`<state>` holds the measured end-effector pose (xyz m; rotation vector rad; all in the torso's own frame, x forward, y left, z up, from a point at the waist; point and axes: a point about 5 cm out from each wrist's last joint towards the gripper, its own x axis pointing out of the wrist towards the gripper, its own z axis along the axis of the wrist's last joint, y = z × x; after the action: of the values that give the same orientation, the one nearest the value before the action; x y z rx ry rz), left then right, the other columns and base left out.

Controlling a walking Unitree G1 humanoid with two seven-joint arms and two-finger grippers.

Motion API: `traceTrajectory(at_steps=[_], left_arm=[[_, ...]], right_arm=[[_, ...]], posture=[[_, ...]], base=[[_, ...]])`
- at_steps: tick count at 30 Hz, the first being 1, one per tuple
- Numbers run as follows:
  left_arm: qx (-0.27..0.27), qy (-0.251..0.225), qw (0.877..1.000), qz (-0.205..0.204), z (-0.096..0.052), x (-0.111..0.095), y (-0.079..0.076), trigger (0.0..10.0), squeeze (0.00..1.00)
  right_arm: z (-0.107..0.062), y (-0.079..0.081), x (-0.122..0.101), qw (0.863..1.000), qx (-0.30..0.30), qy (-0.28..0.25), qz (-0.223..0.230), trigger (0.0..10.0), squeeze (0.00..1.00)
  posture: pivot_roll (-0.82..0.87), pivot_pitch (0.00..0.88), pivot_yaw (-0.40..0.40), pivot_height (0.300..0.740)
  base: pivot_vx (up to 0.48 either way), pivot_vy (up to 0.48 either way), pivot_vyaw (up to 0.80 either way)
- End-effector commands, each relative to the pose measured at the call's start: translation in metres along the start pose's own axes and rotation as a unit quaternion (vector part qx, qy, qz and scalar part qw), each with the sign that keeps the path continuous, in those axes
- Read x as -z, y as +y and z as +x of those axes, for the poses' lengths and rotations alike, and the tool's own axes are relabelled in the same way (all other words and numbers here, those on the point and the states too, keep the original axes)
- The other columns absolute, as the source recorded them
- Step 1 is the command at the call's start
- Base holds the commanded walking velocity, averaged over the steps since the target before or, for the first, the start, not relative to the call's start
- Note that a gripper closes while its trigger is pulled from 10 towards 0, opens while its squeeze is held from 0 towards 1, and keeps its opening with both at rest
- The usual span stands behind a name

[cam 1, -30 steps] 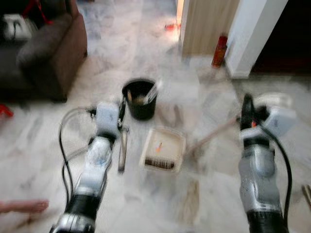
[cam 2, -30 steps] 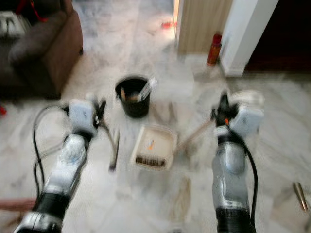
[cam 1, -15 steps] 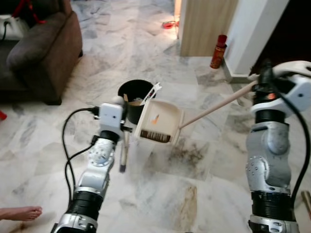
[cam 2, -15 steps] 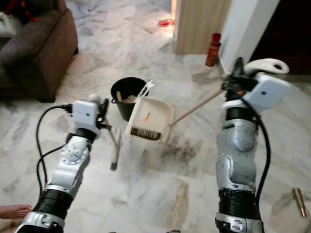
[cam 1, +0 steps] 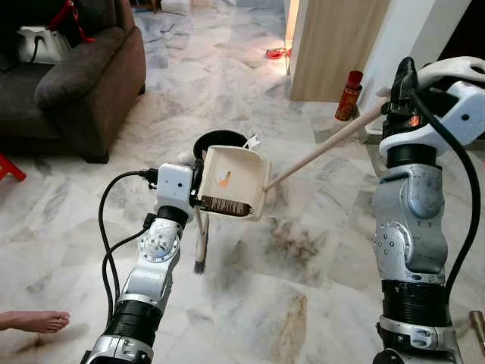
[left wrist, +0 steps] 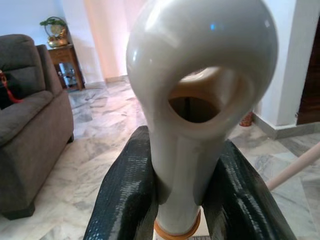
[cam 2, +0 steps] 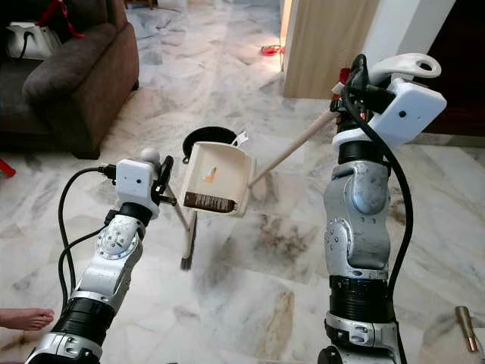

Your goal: Sweep floor

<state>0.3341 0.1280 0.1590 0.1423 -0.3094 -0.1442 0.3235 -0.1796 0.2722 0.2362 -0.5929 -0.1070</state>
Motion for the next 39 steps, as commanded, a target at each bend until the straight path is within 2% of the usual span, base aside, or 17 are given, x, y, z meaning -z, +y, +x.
traceTrajectory(at_steps=[1, 10, 39], left_arm=[[-0.003, -0.029, 1.000, 0.003, 0.0019, -0.0109, 0.0010, 10.0, 0.00], [-0.002, -0.029, 1.000, 0.006, 0.0005, -0.0104, 0.0009, 10.0, 0.00], [0.006, -0.038, 0.999, 0.009, 0.0029, -0.0133, -0.0006, 10.0, 0.00]], right_arm=[[0.0007, 0.0065, -0.0189, 0.999, -0.013, -0.042, 0.013, 10.0, 0.00], [0.0002, 0.0079, -0.0178, 0.999, -0.018, -0.039, 0.014, 10.0, 0.00], [-0.0013, 0.0141, -0.0178, 0.998, -0.037, -0.037, 0.021, 10.0, 0.00]], posture=[[0.04, 0.120, -0.019, 0.740], [0.05, 0.116, -0.019, 0.740], [0.05, 0.097, -0.013, 0.740]], base=[[0.000, 0.000, 0.00], [0.000, 0.000, 0.00], [0.296, 0.000, 0.00]])
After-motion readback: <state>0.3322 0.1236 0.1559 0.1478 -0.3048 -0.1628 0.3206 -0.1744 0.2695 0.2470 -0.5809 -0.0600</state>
